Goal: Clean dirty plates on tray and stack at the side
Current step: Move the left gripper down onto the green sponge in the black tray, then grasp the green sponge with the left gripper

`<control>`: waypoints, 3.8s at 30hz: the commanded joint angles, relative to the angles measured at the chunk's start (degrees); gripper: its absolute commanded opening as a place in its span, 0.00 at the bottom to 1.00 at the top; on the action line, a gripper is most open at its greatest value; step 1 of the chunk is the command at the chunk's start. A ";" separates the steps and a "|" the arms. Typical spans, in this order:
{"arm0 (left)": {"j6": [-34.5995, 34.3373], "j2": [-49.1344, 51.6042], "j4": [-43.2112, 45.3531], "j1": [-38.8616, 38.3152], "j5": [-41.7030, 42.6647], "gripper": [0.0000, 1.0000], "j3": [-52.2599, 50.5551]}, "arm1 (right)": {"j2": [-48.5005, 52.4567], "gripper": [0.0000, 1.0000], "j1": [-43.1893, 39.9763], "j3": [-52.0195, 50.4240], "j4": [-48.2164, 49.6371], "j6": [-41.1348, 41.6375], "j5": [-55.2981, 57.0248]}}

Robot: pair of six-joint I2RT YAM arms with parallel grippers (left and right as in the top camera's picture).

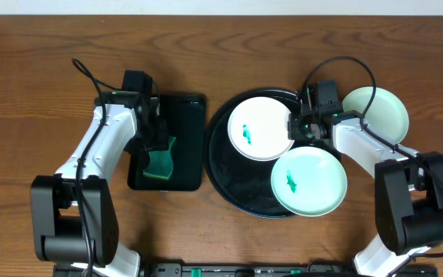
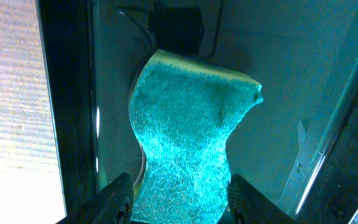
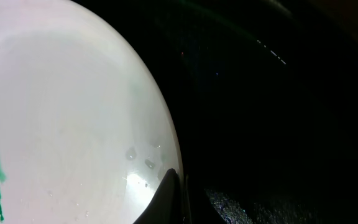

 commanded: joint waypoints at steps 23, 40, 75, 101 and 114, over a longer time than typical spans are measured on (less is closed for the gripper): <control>-6.12 0.00 3.52 -4.00 -1.46 0.47 -3.82 | 0.42 0.03 0.02 0.37 0.15 0.48 0.59; -7.85 0.02 12.94 -4.00 -4.46 0.47 -10.67 | 0.42 0.04 0.02 0.37 0.17 0.48 0.59; -3.50 -4.22 11.54 -3.98 -4.26 0.49 -8.72 | 0.42 0.06 0.02 0.37 0.20 0.48 0.59; -3.54 -4.22 12.44 -3.98 -6.88 0.37 -12.39 | 0.42 0.08 0.02 0.37 0.22 0.48 0.57; -3.52 -4.22 16.24 -4.00 -3.34 0.42 -15.34 | 0.42 0.09 0.02 0.37 0.44 0.48 0.57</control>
